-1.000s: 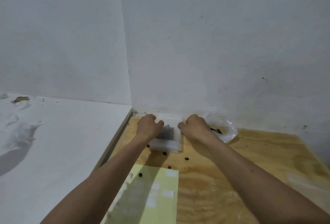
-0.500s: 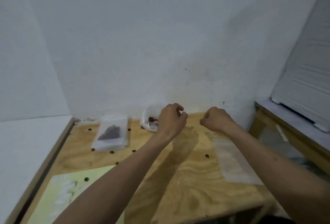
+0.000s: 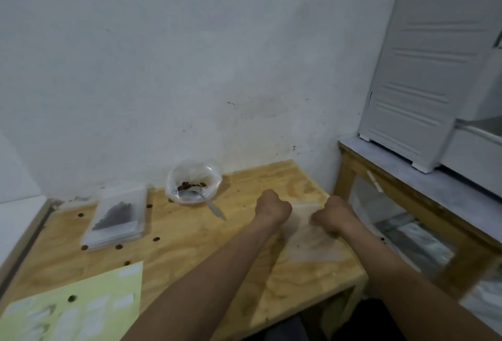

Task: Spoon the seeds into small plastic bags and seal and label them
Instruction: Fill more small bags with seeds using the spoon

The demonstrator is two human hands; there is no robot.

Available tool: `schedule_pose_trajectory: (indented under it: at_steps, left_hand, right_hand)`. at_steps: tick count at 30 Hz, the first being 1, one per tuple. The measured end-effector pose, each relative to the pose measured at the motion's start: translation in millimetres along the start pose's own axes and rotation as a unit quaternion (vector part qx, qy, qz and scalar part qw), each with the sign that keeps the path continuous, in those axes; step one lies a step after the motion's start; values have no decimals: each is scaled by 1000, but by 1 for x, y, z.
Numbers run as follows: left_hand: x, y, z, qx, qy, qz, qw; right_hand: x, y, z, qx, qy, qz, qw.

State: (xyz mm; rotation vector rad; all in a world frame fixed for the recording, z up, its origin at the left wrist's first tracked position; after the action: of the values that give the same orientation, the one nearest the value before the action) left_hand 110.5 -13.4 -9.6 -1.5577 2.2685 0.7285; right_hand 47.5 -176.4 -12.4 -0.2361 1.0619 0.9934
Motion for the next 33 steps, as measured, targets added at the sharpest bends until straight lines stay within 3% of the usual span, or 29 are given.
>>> schedule_pose_trajectory:
  at_steps: [5, 10, 15, 20, 23, 26, 33]
  left_hand:
    - [-15, -6, 6, -52, 193, -30, 979]
    - [-54, -3, -17, 55, 288, -79, 953]
    - [-130, 18, -46, 212, 234, -187, 930]
    - [-187, 42, -49, 305, 166, -283, 894]
    - [-205, 50, -36, 308, 129, -297, 895]
    - [-215, 54, -19, 277, 82, -269, 919]
    - [-234, 60, 10, 212, 126, -213, 945]
  right_hand:
    - [-7, -9, -1, 16, -137, 29, 990]
    - [-30, -8, 37, -55, -228, 2, 972]
    - [-62, 23, 122, -189, -236, -93, 949]
    - [-56, 48, 196, -174, -340, 17, 924]
    - [-43, 54, 222, -175, -369, 65, 910]
    - [-25, 60, 237, -176, -411, 110, 888]
    - [18, 70, 263, -278, -388, 156, 865]
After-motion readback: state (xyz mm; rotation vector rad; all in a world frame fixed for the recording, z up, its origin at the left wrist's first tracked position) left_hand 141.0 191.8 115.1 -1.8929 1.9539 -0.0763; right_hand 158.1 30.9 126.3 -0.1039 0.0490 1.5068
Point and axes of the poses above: each hand's wrist, its own y-axis away from the middle knuckle, its own x-axis out of the palm, z = x × y, the point moved 7 cm from there along -y, towards the middle knuckle, and after that the axes turned 2 degrees about x, right-handed, at the moved point
